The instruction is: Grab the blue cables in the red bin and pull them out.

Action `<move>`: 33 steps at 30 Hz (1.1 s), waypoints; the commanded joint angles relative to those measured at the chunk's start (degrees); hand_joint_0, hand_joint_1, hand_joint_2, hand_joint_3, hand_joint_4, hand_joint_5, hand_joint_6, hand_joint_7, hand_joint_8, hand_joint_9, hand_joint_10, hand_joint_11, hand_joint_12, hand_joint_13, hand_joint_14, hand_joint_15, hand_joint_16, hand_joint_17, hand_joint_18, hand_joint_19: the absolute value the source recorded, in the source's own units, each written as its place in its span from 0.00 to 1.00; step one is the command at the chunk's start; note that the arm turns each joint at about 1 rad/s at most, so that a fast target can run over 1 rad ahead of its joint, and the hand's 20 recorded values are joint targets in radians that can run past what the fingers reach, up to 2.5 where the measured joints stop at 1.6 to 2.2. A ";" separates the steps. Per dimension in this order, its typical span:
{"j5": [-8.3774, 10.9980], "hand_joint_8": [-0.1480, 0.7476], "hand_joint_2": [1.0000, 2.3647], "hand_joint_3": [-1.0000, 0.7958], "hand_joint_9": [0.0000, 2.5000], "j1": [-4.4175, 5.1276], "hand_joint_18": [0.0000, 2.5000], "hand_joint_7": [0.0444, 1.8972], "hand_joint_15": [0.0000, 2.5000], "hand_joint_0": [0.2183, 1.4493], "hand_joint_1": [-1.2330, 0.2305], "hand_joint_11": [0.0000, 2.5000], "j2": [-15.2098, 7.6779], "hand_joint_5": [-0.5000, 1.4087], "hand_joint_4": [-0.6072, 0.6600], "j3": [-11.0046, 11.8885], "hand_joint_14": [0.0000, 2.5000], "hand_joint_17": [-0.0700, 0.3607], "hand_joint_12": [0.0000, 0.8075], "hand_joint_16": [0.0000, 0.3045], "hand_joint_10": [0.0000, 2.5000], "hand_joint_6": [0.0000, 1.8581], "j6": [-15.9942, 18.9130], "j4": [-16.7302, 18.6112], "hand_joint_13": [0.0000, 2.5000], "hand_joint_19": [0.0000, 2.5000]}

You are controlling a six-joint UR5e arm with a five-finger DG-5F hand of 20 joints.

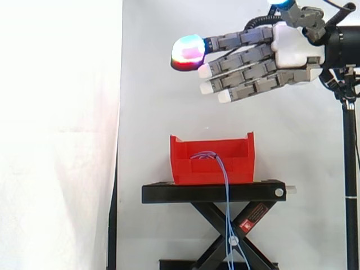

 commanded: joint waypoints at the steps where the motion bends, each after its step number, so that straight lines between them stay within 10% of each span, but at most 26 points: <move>1: -1.30 0.44 0.00 0.00 0.10 -0.07 0.00 0.07 0.03 0.41 0.38 0.00 1.51 0.37 0.62 0.36 0.00 0.49 0.45 0.21 0.00 0.00 -1.29 -3.98 0.00 0.06; 9: -2.44 0.44 0.00 0.00 0.10 -0.51 0.00 0.07 0.03 0.41 0.38 0.00 3.80 0.37 0.62 0.27 0.00 0.49 0.45 0.21 0.00 0.00 -2.70 -8.20 0.00 0.06; 17: -3.67 0.44 0.00 0.00 0.10 -1.03 0.00 0.07 0.03 0.41 0.37 0.00 3.80 0.37 0.62 0.27 0.00 0.49 0.45 0.21 0.00 0.00 0.55 -4.69 0.00 0.06; 33: -3.14 0.44 0.00 0.00 0.10 -1.82 0.00 0.08 0.03 0.42 0.37 0.00 -3.85 0.38 0.63 1.33 0.00 0.49 0.45 0.21 0.00 0.00 -1.82 1.47 0.00 0.06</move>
